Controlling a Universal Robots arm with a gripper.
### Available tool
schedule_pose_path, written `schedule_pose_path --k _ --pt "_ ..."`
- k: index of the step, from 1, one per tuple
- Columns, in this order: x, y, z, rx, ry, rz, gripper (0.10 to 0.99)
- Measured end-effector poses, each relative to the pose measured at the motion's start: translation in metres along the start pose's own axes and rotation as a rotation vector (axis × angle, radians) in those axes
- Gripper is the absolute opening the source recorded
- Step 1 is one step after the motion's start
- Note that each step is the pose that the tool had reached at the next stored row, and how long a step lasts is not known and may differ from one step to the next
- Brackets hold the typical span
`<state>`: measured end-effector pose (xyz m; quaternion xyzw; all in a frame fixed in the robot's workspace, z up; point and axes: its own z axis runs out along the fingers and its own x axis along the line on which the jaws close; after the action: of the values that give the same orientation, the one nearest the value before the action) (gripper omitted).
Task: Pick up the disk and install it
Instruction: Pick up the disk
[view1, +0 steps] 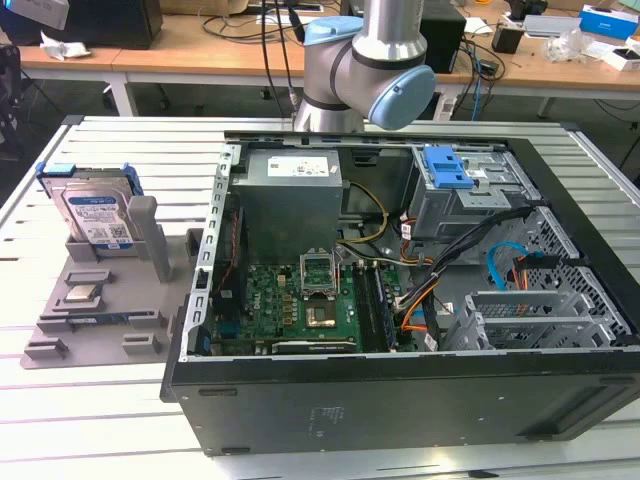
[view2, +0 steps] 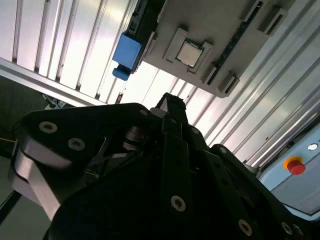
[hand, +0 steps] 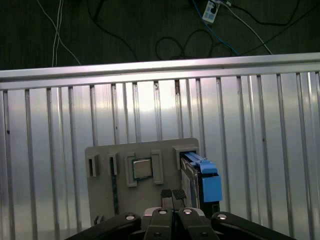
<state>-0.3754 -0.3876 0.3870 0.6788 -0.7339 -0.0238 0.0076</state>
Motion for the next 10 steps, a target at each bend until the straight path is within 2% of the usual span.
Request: schedule_pose_path --k 6,8,9,10 --pt "0.0 0.0 0.0001 0.0 -0.0002 0.007 0.11" --pt "0.0 0.0 0.0 0.0 -0.0002 0.007 0.231" --pt "0.0 0.0 0.0001 0.0 -0.0002 0.007 0.231" --pt "0.0 0.0 0.0001 0.0 -0.0002 0.007 0.294"
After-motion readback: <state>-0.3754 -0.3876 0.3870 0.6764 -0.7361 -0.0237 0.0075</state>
